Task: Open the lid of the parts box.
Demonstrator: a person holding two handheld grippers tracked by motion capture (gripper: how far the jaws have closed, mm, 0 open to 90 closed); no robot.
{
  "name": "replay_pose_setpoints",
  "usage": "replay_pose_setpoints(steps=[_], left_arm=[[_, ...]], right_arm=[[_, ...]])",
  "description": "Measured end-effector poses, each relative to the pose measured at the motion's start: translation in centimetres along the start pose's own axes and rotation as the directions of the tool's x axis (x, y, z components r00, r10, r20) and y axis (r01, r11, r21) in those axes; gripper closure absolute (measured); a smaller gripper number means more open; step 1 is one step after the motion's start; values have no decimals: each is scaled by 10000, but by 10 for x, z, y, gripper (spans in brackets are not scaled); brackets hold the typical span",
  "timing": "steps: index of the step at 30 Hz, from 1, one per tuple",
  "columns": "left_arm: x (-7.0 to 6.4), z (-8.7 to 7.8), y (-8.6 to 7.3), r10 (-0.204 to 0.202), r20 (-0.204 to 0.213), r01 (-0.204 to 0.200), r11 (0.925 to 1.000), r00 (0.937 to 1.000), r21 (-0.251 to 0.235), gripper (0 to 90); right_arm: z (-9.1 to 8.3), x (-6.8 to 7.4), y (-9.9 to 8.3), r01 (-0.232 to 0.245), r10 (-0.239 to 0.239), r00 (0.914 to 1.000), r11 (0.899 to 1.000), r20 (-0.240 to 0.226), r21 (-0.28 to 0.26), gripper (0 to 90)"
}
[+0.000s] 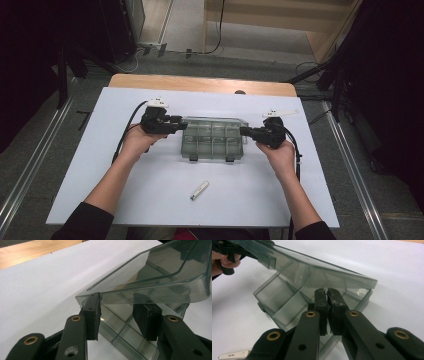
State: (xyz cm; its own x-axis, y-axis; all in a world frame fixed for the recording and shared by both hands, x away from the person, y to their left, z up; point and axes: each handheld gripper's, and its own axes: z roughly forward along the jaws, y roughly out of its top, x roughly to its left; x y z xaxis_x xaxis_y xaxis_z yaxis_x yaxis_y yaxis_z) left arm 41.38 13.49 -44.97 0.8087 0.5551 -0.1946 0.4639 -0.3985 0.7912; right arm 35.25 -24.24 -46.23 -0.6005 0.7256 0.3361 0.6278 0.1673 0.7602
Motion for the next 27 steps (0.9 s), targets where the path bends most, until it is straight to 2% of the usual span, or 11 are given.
replay_pose_setpoints(steps=[6, 7, 9, 10, 12, 15, 17, 19, 23, 27], left_arm=[[0, -1, 1, -14, 12, 14, 10000, 10000, -15, 573], [0, -1, 1, -9, 12, 9, 10000, 10000, -12, 573], [0, -1, 1, -1, 11, 1, 10000, 10000, 2, 573], [-1, -1, 1, -19, 12, 19, 10000, 10000, 10, 573], [-1, -1, 1, 14, 10, -14, 10000, 10000, 14, 573], [-2, -1, 1, 62, -1, -62, 10000, 10000, -4, 573], [-1, -1, 1, 34, 4, -34, 10000, 10000, -20, 573], [-1, -1, 0, -32, 12, 32, 10000, 10000, -56, 572], [-1, -1, 0, 3, -32, -3, 10000, 10000, -36, 571], [-1, 0, 0, -25, -64, 24, 10000, 10000, -47, 569]], right_arm=[[-7, -3, -5, 44, -44, 9999, 10000, 132, 54, 798], [-7, -4, -6, 120, -121, 9998, 9999, 165, 38, 759], [-8, -7, -7, 53, -53, 9999, 10000, 86, -5, 623], [-8, -7, -7, 53, -53, 9999, 10000, 86, -5, 623], [-7, -12, -9, -53, 53, 10000, 9999, -11, -99, 493], [-1, -16, -13, -68, 68, 10000, 10000, 50, -27, 403], [0, -17, -14, -12, 12, 10000, 10000, 34, -16, 403], [4, -18, -12, 246, -243, 9996, 9993, 113, -280, 401], [10, -21, -5, 298, -299, 9995, 9990, -23, -337, 414], [15, -24, -1, 368, -364, 9993, 9984, 99, -433, 422]])
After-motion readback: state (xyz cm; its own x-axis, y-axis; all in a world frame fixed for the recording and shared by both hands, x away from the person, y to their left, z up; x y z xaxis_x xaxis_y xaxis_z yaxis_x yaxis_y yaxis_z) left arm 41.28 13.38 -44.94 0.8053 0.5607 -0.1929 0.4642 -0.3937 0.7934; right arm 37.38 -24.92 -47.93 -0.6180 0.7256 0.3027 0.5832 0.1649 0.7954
